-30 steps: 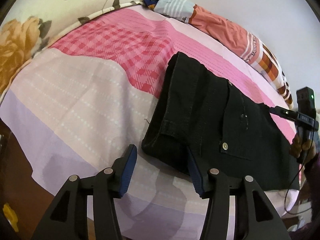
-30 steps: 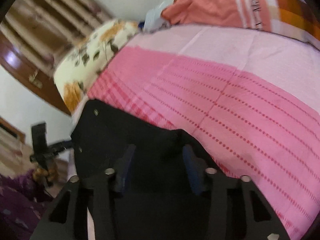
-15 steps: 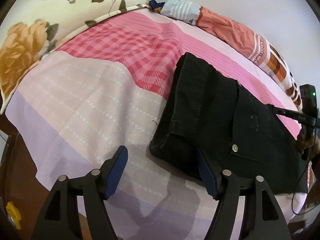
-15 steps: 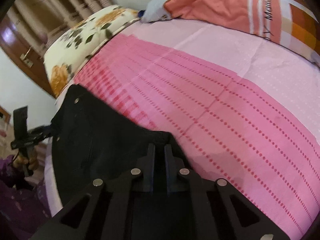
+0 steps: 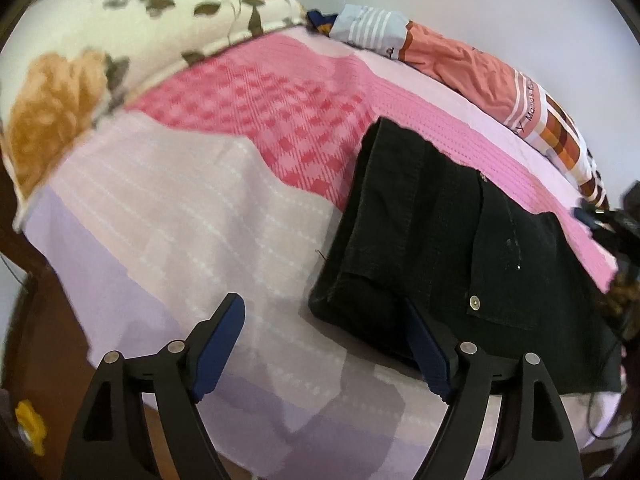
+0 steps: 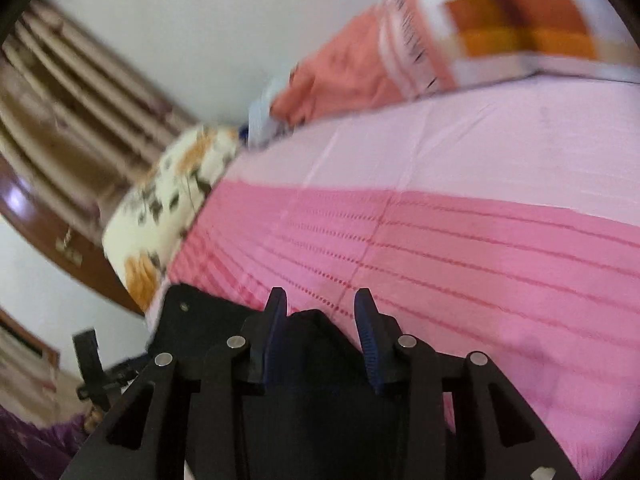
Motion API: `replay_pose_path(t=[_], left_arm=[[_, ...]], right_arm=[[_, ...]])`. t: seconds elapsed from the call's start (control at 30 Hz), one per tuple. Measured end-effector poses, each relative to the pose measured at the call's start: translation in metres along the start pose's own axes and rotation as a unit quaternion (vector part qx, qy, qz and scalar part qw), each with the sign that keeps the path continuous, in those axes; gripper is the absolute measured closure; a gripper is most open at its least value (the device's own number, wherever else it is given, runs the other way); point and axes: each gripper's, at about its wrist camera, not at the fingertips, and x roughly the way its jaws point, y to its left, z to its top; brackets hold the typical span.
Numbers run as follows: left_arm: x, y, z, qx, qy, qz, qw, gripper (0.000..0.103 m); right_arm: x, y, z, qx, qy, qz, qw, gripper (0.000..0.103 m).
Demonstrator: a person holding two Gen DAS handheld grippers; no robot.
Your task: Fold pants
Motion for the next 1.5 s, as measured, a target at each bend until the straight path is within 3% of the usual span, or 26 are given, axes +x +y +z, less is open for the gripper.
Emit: replay_pose_path(t=[0.07, 0.17, 0.27, 0.37, 0.47, 0.5, 0.53, 0.57, 0.63, 0.67, 0.73, 0.93, 1.03, 1.07, 1.23, 1.3, 1.37, 1.5], left_arm=[[-0.012, -0.008, 0.001, 0.025, -0.024, 0.026, 0.9991, 0.023], [-0.027, -0.025, 0.003, 0.067, -0.064, 0.068, 0.9934, 0.023], [-0.034, -0.038, 0.007, 0.092, -0.078, 0.065, 0.9905, 0.023], [-0.038, -0.054, 0.011, 0.107, -0.077, 0.039, 0.9905, 0.023], [-0.035, -0.077, 0.011, 0.137, -0.072, 0.022, 0.9877, 0.021], [-0.033, -0.087, 0.011, 0.15, -0.07, 0.018, 0.9861, 0.021], [-0.031, -0.095, 0.011, 0.162, -0.067, 0.018, 0.9844, 0.021], [-0.029, -0.102, 0.011, 0.172, -0.065, 0.019, 0.9827, 0.021], [-0.03, -0.119, 0.01, 0.189, -0.062, 0.009, 0.98, 0.021], [-0.03, -0.125, 0.009, 0.195, -0.062, 0.002, 0.9789, 0.021], [-0.033, -0.138, 0.005, 0.208, -0.066, -0.006, 0.9758, 0.021], [-0.034, -0.169, -0.005, 0.232, -0.064, -0.032, 0.9702, 0.019], [-0.029, -0.176, -0.008, 0.221, -0.042, -0.053, 0.973, 0.019], [-0.028, -0.176, -0.008, 0.217, -0.038, -0.057, 0.9736, 0.019], [-0.028, -0.182, -0.008, 0.209, -0.025, -0.064, 0.9755, 0.019], [-0.028, -0.183, -0.009, 0.211, -0.025, -0.062, 0.9751, 0.019], [-0.029, -0.183, -0.01, 0.214, -0.026, -0.061, 0.9746, 0.018], [-0.021, -0.185, -0.013, 0.214, -0.009, -0.063, 0.9747, 0.017]], right_arm=[[-0.033, 0.001, -0.019, 0.018, -0.018, 0.017, 1.0, 0.056], [-0.077, 0.003, -0.062, 0.017, -0.024, -0.006, 1.0, 0.048], [-0.128, -0.015, -0.109, 0.05, -0.034, -0.039, 0.997, 0.048], [-0.196, -0.061, -0.164, 0.13, -0.07, -0.111, 0.983, 0.048], [-0.274, -0.109, -0.218, 0.21, -0.112, -0.213, 0.948, 0.049], [-0.303, -0.124, -0.236, 0.236, -0.141, -0.227, 0.934, 0.052], [-0.338, -0.138, -0.258, 0.272, -0.185, -0.241, 0.913, 0.059], [-0.364, -0.147, -0.272, 0.3, -0.217, -0.252, 0.894, 0.055], [-0.407, -0.157, -0.3, 0.347, -0.292, -0.254, 0.855, 0.054], [-0.426, -0.161, -0.317, 0.368, -0.334, -0.229, 0.837, 0.054], [-0.437, -0.165, -0.332, 0.384, -0.364, -0.195, 0.826, 0.053], [-0.417, -0.173, -0.338, 0.375, -0.342, -0.161, 0.846, 0.05], [-0.399, -0.176, -0.334, 0.364, -0.326, -0.158, 0.858, 0.048], [-0.399, -0.172, -0.335, 0.356, -0.331, -0.163, 0.859, 0.044], [-0.395, -0.166, -0.33, 0.345, -0.338, -0.157, 0.861, 0.045], [-0.397, -0.162, -0.332, 0.349, -0.348, -0.151, 0.857, 0.059], [-0.391, -0.162, -0.328, 0.354, -0.322, -0.16, 0.863, 0.076], [-0.373, -0.161, -0.321, 0.349, -0.297, -0.156, 0.875, 0.076]])
